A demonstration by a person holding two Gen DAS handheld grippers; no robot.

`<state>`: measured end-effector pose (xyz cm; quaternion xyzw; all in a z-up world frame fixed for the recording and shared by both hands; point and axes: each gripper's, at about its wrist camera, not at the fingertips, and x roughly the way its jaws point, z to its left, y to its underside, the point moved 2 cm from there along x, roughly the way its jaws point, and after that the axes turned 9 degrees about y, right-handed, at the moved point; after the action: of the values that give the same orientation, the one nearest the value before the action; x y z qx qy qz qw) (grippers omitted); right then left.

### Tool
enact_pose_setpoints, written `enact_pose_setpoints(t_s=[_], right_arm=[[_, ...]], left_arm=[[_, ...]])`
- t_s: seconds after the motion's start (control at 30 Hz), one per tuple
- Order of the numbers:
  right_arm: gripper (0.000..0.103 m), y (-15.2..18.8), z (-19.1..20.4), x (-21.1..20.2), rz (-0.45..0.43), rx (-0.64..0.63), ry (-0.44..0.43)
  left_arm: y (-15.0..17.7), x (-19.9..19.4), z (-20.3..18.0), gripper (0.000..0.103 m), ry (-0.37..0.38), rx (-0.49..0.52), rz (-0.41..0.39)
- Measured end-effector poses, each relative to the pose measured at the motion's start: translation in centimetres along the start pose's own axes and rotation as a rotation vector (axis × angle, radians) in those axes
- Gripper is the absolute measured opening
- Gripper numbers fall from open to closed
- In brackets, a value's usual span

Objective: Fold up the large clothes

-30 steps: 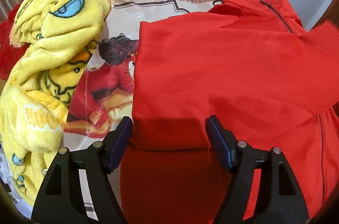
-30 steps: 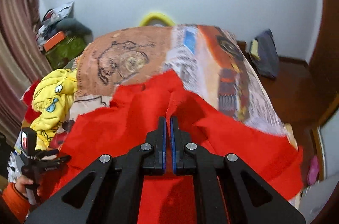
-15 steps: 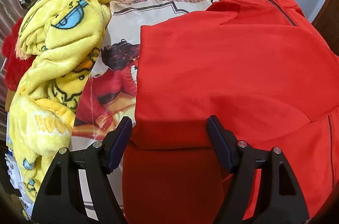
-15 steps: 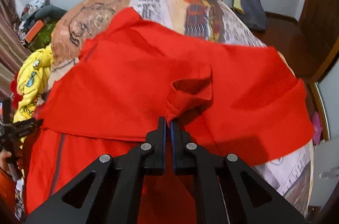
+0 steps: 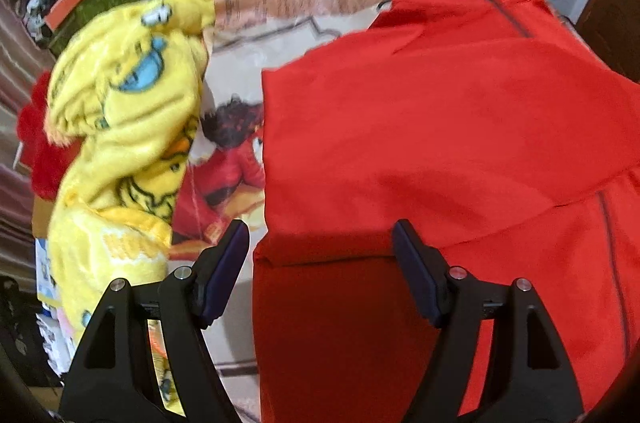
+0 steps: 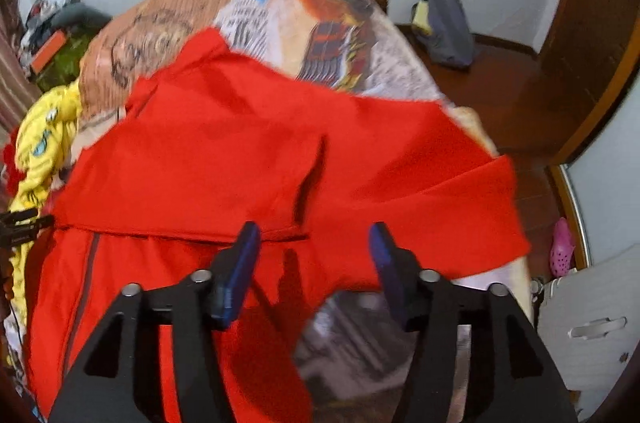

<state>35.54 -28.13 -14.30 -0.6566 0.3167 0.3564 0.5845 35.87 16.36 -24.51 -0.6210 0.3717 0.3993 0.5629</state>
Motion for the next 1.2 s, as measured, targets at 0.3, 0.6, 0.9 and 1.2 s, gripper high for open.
enact_pose_setpoints(t_s=[0.3,0.6,0.9,1.2], right_arm=[[0.065,-1.5,-6.5,-5.3,-0.157,0.142,0.03],[0.075,0.8,-11.8,-1.3,-0.05,0.313,0.021],[0.075,4.5,-15.5,6.9,0.16,0.607,-0.148],[0.061,3.9,-16.6,10.2,0.15,0.737,-0.143]], left_arm=[[-3.9,-7.6,-6.0,0.073,0.069,0.095,-0.177],[-7.1,-8.9,-13.4,0.076,0.204,0.158,-0.256],[-7.1,-4.4,-18.2,0.076,0.264,0.196,-0.167],[-6.5,-1.9,-17.4,0.076,0.246,0.166,-0.118]])
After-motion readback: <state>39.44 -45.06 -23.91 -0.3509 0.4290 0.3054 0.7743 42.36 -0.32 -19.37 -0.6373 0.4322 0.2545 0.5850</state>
